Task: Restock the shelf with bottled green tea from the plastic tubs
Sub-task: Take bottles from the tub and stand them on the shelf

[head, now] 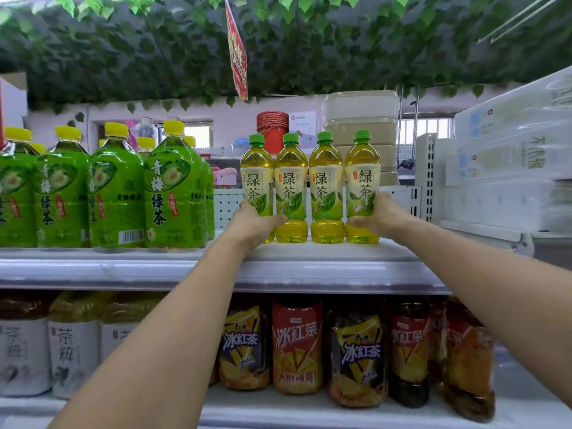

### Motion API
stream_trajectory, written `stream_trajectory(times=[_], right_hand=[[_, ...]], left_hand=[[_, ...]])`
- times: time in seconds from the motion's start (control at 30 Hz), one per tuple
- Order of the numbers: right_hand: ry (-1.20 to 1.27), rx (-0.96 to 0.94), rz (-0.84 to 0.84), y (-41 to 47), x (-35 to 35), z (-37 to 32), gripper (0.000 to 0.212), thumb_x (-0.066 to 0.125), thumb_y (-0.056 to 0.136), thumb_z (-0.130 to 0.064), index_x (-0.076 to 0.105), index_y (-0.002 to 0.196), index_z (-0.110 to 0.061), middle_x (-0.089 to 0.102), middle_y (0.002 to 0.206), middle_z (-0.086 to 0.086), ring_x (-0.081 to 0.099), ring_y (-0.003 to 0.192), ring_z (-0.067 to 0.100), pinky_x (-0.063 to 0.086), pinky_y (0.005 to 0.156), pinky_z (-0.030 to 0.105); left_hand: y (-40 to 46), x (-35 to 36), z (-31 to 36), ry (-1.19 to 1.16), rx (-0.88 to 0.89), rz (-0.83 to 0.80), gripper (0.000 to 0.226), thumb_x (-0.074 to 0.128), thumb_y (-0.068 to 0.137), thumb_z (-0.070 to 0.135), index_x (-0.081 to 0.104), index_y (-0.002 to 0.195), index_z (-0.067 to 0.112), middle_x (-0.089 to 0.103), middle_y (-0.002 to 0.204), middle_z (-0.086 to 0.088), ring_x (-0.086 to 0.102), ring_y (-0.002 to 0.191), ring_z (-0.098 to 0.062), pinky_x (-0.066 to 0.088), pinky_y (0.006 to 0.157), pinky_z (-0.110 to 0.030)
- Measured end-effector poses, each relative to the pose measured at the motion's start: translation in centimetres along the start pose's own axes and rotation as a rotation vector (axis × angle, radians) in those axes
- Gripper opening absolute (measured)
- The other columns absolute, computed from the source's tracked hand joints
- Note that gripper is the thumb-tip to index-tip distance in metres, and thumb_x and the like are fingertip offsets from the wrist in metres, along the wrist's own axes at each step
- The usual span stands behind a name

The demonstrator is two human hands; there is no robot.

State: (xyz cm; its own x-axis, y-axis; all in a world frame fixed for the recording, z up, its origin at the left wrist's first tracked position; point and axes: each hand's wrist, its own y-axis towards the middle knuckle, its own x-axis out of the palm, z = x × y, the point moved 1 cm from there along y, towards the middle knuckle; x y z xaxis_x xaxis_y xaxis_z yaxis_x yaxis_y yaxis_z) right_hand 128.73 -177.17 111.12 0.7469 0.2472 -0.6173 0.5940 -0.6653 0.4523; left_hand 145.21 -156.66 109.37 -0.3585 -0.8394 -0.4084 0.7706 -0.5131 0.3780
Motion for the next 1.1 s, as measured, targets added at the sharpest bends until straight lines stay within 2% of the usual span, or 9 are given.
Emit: stream_trajectory(times=[0.1, 0.2, 0.3, 0.47, 0.6, 0.7, 0.83, 0.93, 1.1], right_hand=[[-0.081, 0.028, -0.101, -0.2, -0.4, -0.4, 0.064, 0.081, 0.079, -0.023, 0.049, 0.133, -0.009, 0.06, 0.126, 0.01, 0.057, 0.114, 0.028, 0.047, 0.1, 0.04], [-0.148, 0.027, -0.172, -2.3, -0.9, -1.7, 0.056, 0.077, 0.082, -0.022, 0.054, 0.132, -0.01, 0.059, 0.128, 0.012, 0.056, 0.114, 0.029, 0.045, 0.102, 0.038], [-0.183, -0.061, -0.098, -6.2, -0.9, -3.2, 0.047, 0.071, 0.089, -0.028, 0.055, 0.128, -0.009, 0.059, 0.125, 0.013, 0.055, 0.109, 0.027, 0.047, 0.099, 0.039], [-0.299, -0.259, 0.092, -15.2, 2.0, -7.4, 0.067, 0.061, 0.092, -0.048, 0.04, 0.145, -0.013, 0.044, 0.146, 0.012, 0.042, 0.133, 0.031, 0.04, 0.107, 0.047], [-0.264, -0.479, 0.224, -24.0, 7.7, -11.3, 0.056, 0.061, 0.093, -0.04, 0.046, 0.141, -0.015, 0.05, 0.137, 0.009, 0.045, 0.128, 0.03, 0.042, 0.097, 0.045], [-0.246, -0.584, 0.279, -30.8, 13.5, -14.7, 0.054, 0.062, 0.09, -0.039, 0.051, 0.135, -0.011, 0.057, 0.124, 0.011, 0.056, 0.111, 0.034, 0.05, 0.077, 0.044], [-0.168, -0.634, 0.218, -39.2, 22.1, -20.6, 0.059, 0.067, 0.087, -0.036, 0.047, 0.136, -0.01, 0.058, 0.125, 0.01, 0.06, 0.106, 0.033, 0.052, 0.068, 0.04], [-0.152, -0.684, 0.154, -44.4, 28.8, -25.4, 0.058, 0.071, 0.085, -0.033, 0.048, 0.133, -0.009, 0.06, 0.119, 0.011, 0.06, 0.099, 0.033, 0.05, 0.065, 0.038], [-0.148, -0.673, -0.082, -50.7, 39.5, -32.3, 0.06, 0.064, 0.087, -0.041, 0.047, 0.136, -0.011, 0.056, 0.126, 0.015, 0.058, 0.107, 0.038, 0.052, 0.077, 0.044]], left_hand=[[-0.9, 0.3, 0.6, 0.097, -0.011, 0.065, 0.093, 0.072, 0.085, 0.048, 0.023, 0.155, 0.01, 0.045, 0.151, -0.01, 0.045, 0.136, -0.033, 0.038, 0.111, -0.044], [-2.4, 0.3, 1.6, 0.258, 0.065, 0.11, 0.088, 0.067, 0.09, 0.047, 0.022, 0.156, 0.009, 0.042, 0.152, -0.016, 0.044, 0.136, -0.035, 0.039, 0.113, -0.048], [-5.7, -0.3, 2.7, 0.486, 0.226, 0.137, 0.084, 0.06, 0.094, 0.049, 0.022, 0.157, 0.01, 0.031, 0.159, -0.015, 0.032, 0.145, -0.033, 0.03, 0.119, -0.047], [-13.9, -4.5, 0.3, 0.717, 0.454, 0.269, 0.079, 0.048, 0.096, 0.06, 0.019, 0.158, 0.021, 0.026, 0.163, -0.002, 0.021, 0.151, -0.022, 0.009, 0.124, -0.052], [-21.1, -10.9, -5.4, 0.708, 0.513, 0.391, 0.077, 0.037, 0.092, 0.064, 0.037, 0.151, 0.016, 0.044, 0.151, -0.006, 0.039, 0.141, -0.026, 0.031, 0.116, -0.052], [-27.0, -17.4, -10.4, 0.726, 0.488, 0.39, 0.073, 0.038, 0.091, 0.062, 0.041, 0.147, 0.016, 0.053, 0.141, -0.004, 0.053, 0.125, -0.023, 0.051, 0.094, -0.042], [-34.2, -27.3, -17.1, 0.841, 0.451, 0.355, 0.067, 0.049, 0.092, 0.059, 0.044, 0.145, 0.016, 0.059, 0.133, -0.002, 0.064, 0.109, -0.022, 0.056, 0.064, -0.034], [-38.7, -34.5, -22.5, 0.939, 0.347, 0.299, 0.067, 0.049, 0.093, 0.058, 0.042, 0.145, 0.016, 0.059, 0.132, -0.004, 0.064, 0.11, -0.024, 0.056, 0.068, -0.036], [-44.2, -45.0, -30.9, 0.995, 0.092, 0.159, 0.074, 0.038, 0.093, 0.064, 0.033, 0.152, 0.019, 0.045, 0.144, -0.004, 0.05, 0.125, -0.026, 0.05, 0.096, -0.043]])
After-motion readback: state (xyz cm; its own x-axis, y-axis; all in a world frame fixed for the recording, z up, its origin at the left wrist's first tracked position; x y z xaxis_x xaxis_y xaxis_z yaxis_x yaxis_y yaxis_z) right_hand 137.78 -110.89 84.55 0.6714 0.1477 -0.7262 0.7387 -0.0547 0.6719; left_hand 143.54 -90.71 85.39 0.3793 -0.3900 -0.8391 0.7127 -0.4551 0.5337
